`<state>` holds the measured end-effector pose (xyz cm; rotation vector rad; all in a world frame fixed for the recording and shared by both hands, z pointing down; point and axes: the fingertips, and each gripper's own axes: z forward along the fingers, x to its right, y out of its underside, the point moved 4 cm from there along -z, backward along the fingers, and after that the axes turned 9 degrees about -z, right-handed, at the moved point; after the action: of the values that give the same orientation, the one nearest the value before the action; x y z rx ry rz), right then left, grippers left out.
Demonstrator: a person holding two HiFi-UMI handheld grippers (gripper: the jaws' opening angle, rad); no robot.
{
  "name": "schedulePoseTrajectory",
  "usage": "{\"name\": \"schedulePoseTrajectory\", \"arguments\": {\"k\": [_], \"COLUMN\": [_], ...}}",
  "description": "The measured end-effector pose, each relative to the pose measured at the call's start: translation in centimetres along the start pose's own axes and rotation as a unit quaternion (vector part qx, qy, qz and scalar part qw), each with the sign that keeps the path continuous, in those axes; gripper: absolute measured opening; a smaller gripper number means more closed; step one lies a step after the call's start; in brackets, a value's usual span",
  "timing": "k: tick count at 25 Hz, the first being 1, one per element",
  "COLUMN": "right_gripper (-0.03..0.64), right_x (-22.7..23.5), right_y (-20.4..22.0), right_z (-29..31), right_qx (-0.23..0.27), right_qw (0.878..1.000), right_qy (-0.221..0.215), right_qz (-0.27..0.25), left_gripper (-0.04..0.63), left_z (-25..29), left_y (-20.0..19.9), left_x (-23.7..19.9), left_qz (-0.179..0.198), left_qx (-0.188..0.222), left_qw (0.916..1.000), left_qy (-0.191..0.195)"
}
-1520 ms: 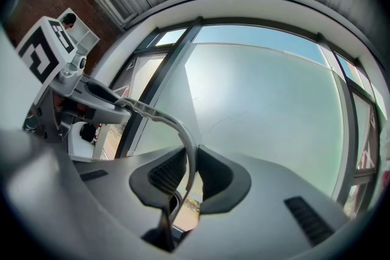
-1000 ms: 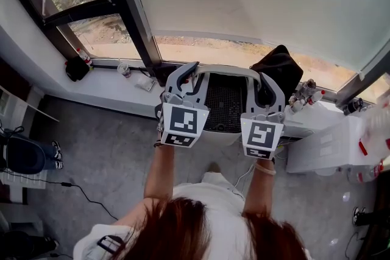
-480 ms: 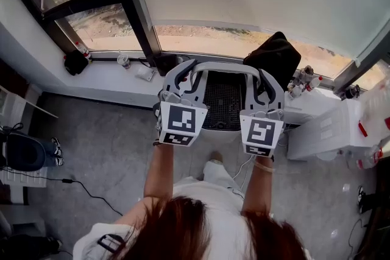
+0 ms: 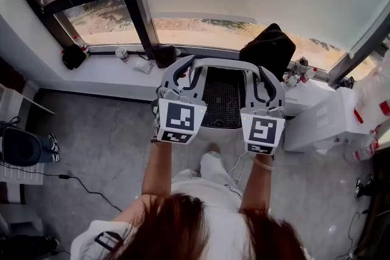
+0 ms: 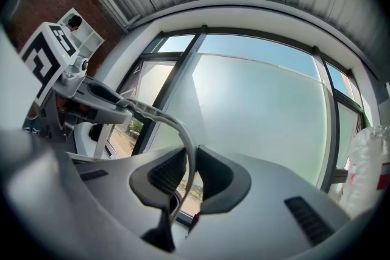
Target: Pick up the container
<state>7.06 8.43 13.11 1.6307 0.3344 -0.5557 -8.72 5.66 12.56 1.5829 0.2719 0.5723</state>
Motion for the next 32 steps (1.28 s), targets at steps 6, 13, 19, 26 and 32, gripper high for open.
{"name": "schedulePoseTrajectory", "arguments": {"k": [6,13,19,26,32], "right_gripper": [0.072,0.072,0.072,0.072,0.071], "right_x": [-0.9,-2.2,-3.2,-3.3,-2.9], "right_y": [-1.1,-2.4,-3.5,-5.0,-5.6], "right_z": [-2.2,-4.1,-4.5,-5.1,-5.1], "right_qx": [0.002,0.009,0.015,0.032,0.037], "right_qw": [1.0,1.0,1.0,0.999,0.999], "right_qy": [0.001,-0.003,-0.015,-0.017,-0.012], "right_qz": [-0.004,-0.007,-0.009,-0.014,-0.022], "left_gripper": [0.091,0.091,0.091,0.089,0.089], "left_z": [-2.8,-5.6,-6.8,-7.7,-7.7], "left_y": [0.1,-0.4,-0.6,-1.5,-2.2], "left_x": [0.5,0.4,-0.6,-1.0,-1.2], "left_qz": [-0.01,-0.007,-0.005,-0.004,0.003], "left_qx": [0.004,0.013,0.013,0.031,0.039], "left_qw": [0.9999,0.9999,0.9999,0.9993,0.999], "left_qy": [0.009,-0.002,-0.004,-0.019,-0.02]}}
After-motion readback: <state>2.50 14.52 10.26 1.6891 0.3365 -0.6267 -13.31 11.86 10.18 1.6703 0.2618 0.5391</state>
